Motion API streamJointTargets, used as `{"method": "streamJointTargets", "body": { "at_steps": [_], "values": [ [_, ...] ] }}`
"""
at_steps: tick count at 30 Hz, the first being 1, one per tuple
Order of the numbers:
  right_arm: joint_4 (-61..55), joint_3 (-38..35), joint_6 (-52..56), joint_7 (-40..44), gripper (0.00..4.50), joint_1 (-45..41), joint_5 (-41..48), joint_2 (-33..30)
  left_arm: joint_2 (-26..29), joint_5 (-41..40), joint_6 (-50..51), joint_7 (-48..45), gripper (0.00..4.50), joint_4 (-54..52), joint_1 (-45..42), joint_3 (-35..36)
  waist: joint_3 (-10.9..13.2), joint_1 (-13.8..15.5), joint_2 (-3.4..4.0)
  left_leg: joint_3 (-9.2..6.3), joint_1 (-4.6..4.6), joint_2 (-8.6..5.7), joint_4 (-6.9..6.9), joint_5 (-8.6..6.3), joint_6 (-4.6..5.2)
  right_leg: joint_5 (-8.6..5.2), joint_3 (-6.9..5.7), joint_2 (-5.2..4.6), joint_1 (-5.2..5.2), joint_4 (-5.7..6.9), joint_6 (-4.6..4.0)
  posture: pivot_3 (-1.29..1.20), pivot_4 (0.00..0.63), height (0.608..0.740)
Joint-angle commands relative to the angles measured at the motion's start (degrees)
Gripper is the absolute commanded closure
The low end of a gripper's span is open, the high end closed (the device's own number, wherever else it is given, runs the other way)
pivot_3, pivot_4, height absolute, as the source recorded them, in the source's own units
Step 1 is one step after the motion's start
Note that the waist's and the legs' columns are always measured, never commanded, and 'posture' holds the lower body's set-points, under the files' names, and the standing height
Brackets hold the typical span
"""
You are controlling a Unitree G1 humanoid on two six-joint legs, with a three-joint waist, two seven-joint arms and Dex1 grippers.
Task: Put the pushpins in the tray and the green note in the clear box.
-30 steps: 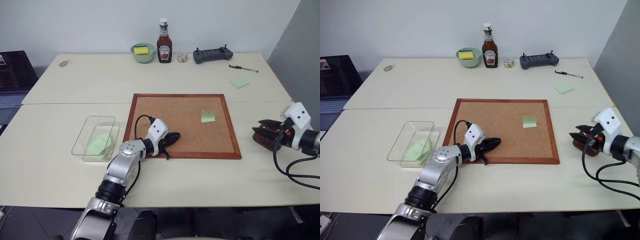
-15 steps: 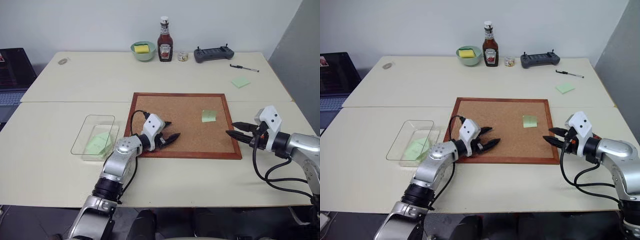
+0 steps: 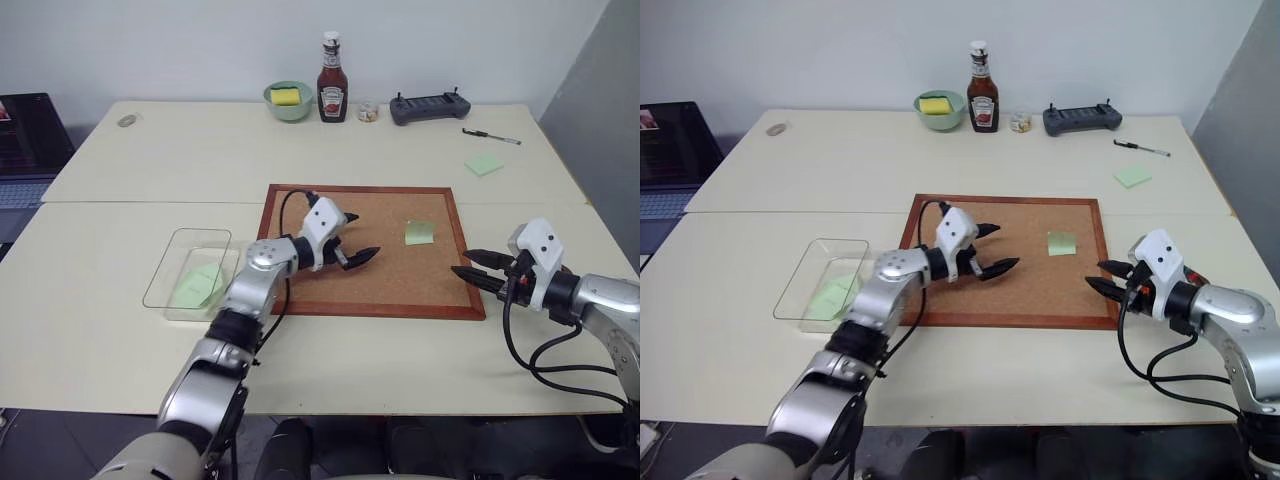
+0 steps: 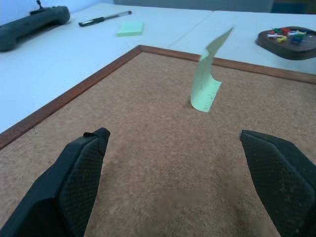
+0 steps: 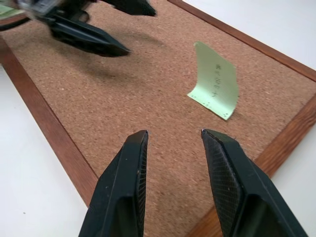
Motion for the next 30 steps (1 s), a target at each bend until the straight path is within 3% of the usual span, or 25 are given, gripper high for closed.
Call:
{"method": "streamJointTargets", "body": {
  "at_steps": [1, 7, 19, 22, 30],
  "values": [
    [-4.0, -2.4, 1.1, -2.1, 2.68, 0.4, 1.4, 0.1, -2.5, 1.3, -6.5, 0.5, 0.02, 10.1, -6.6, 1.0, 0.0, 0.0, -0.02, 0.00, -0.01, 0.00, -0.01, 0.00, 0.00, 0.00, 0.00, 0.00, 0.00, -0.02, 0.00, 0.00, 0.150, 0.740],
    [-5.9, -1.9, 1.9, -6.5, 2.68, 0.4, 0.5, 1.9, -5.9, 4.0, -11.7, -0.5, 0.02, 20.6, -12.1, 0.4, 0.0, -0.2, -0.03, 0.01, -0.03, 0.01, -0.05, 0.00, 0.00, 0.00, 0.00, 0.01, -0.05, -0.03, 0.00, 0.00, 0.150, 0.740],
    [-7.7, -2.1, 2.3, -8.6, 2.68, 2.0, 1.2, 2.5, -11.4, 6.5, -13.3, 3.2, 0.02, 29.2, -17.4, 2.4, 0.0, -0.3, -0.04, 0.01, -0.06, -0.01, -0.04, 0.00, 0.01, 0.00, 0.00, 0.01, -0.08, -0.01, 0.01, 0.00, 0.150, 0.740],
    [-7.6, -2.1, 2.0, -8.8, 2.68, 2.5, 1.1, 2.5, -12.0, 6.4, -12.9, 3.6, 0.40, 30.1, -18.2, 3.3, 0.0, -0.3, -0.04, 0.01, -0.05, -0.01, -0.03, 0.00, 0.00, 0.00, 0.00, 0.01, -0.08, 0.01, 0.01, 0.00, 0.150, 0.740],
    [-7.2, -2.2, 0.8, -8.9, 2.68, 3.6, 0.7, 2.8, -12.3, 7.1, -12.5, 3.1, 2.03, 31.1, -18.7, 4.5, 0.0, -0.2, -0.04, 0.02, -0.05, -0.01, -0.03, 0.00, 0.00, 0.00, 0.01, 0.01, -0.08, 0.01, 0.01, 0.00, 0.150, 0.740]
  ]
}}
